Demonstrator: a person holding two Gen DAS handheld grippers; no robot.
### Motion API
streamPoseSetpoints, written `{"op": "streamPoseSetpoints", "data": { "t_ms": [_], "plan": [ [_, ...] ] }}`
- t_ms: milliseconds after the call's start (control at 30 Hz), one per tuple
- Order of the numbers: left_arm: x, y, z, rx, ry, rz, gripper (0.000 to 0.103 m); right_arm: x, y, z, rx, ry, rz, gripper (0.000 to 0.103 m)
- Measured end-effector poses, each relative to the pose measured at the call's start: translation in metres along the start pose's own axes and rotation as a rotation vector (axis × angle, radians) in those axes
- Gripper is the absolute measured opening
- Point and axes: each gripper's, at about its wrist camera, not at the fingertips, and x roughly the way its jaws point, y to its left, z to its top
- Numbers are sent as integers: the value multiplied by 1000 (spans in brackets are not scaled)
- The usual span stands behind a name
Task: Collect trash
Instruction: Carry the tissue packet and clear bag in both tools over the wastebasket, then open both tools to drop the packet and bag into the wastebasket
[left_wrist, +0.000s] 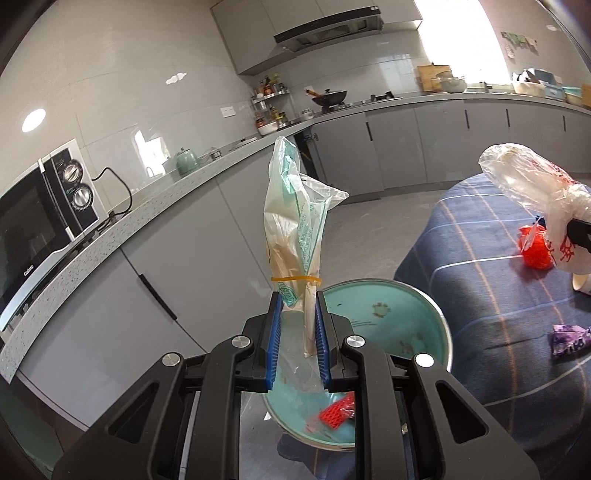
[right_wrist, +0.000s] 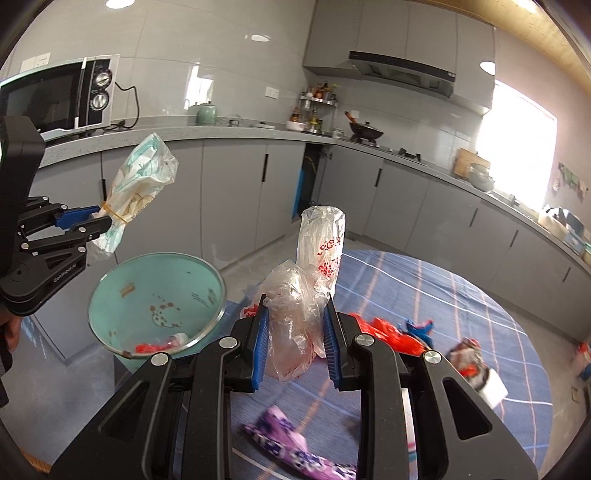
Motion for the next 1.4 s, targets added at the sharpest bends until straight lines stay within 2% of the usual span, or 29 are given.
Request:
{"op": "streamPoseSetpoints", "data": {
  "t_ms": [600,1067,1400],
  "plan": [
    [24,30,-9,-43,60,61,18,27,41,21,-40,3,109,27],
    [33,37,-13,-70,78,46,18,50,63,26,-71,16,181,28],
    [37,34,-15,-66,92,27,19,59,71,25,-79,26,202,29]
  ]
}}
